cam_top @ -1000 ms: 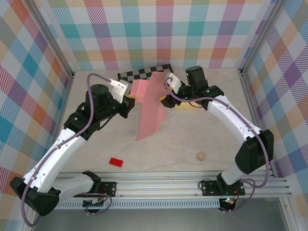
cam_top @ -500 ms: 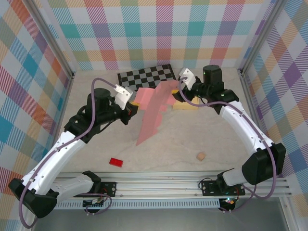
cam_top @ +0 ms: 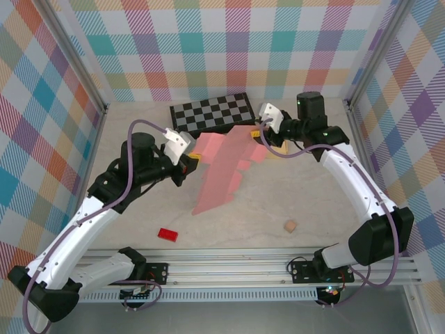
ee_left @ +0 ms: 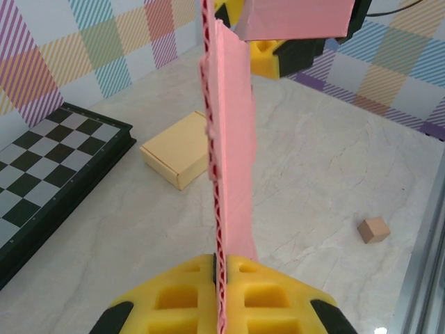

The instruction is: Fold the paper box

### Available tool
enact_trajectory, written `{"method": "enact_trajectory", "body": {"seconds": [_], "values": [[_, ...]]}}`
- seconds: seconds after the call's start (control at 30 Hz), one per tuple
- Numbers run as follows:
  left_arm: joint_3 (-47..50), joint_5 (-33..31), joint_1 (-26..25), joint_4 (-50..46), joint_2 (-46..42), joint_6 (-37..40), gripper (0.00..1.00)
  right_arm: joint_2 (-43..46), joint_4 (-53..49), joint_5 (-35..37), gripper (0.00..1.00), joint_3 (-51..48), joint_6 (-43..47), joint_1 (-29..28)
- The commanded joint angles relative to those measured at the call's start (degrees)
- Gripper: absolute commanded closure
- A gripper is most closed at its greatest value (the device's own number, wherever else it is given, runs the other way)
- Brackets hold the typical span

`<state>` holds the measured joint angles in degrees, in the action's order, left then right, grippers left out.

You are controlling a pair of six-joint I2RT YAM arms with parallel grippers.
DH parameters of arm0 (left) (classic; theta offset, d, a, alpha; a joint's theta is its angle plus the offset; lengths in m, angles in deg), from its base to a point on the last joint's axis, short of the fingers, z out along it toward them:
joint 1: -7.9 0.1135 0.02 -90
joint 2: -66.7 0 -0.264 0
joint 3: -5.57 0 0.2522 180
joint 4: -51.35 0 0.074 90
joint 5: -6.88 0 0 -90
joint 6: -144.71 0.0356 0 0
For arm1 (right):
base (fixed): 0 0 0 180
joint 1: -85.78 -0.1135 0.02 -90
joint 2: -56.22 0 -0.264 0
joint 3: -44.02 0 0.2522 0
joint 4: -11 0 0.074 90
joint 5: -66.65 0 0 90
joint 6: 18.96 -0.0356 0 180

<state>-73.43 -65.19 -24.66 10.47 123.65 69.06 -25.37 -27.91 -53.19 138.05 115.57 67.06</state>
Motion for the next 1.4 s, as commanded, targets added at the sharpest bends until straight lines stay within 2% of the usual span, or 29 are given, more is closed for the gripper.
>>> {"method": "enact_trajectory", "body": {"seconds": [0.0, 0.13, 0.2, 0.23, 0.3, 0.37, 0.47, 0.57, 0.8, 0.97, 1.37], "values": [[0.98, -0.23, -0.58, 1.37, -1.21, 0.54, 1.0, 0.36, -4.06, -5.16, 0.7, 2.16, 2.73, 0.22], [1.86, -1.36, -0.6, 3.19, -2.03, -0.24, 1.0, 0.2, -6.94, -6.55, 0.88, 2.95, 3.49, 0.24], [2.36, -1.02, -0.55, 3.99, -2.34, -0.68, 1.0, 0.24, -8.85, -8.3, 0.92, 3.14, 5.95, 0.33], [2.54, -0.86, -0.67, 4.22, -2.43, -0.88, 1.0, 0.44, -8.91, -8.92, 0.91, 2.91, 6.43, 0.26], [2.9, -0.51, -0.66, 4.57, -2.71, -0.84, 1.0, 0.93, -7.8, -9.07, 0.81, 2.08, 6.72, 0.27], [3.26, 0.44, -0.64, 4.86, -3.12, -0.83, 1.0, 0.95, -7.29, -8.44, 0.8, 1.65, 6.75, 0.26], [3.45, 2.56, -0.67, 5.05, -3.87, -0.62, 1.0, -0.1, -8.09, -7.35, 0.74, 2.43, 7.17, 0.27], [3.31, 4.84, -0.75, 4.79, -4.25, -0.03, 1.0, -0.5, -8.08, -7.07, 0.73, 2.61, 7.55, 0.27], [3.53, 5.47, -0.84, 4.44, -4.23, 1.04, 1.0, -1.89, -11.24, -7.84, 0.72, 4.8, 9.13, 0.26], [3.32, 7.16, -0.91, 4.48, -4.3, 1.09, 1.0, -2.0, -10.94, -8.19, 0.67, 4.53, 11.08, 0.27], [3.05, 9.04, -1.02, 4.18, -4.59, 1.59, 1.0, -3.63, -10.88, -10.81, 0.67, 4.7, 13.76, 0.26]]}}
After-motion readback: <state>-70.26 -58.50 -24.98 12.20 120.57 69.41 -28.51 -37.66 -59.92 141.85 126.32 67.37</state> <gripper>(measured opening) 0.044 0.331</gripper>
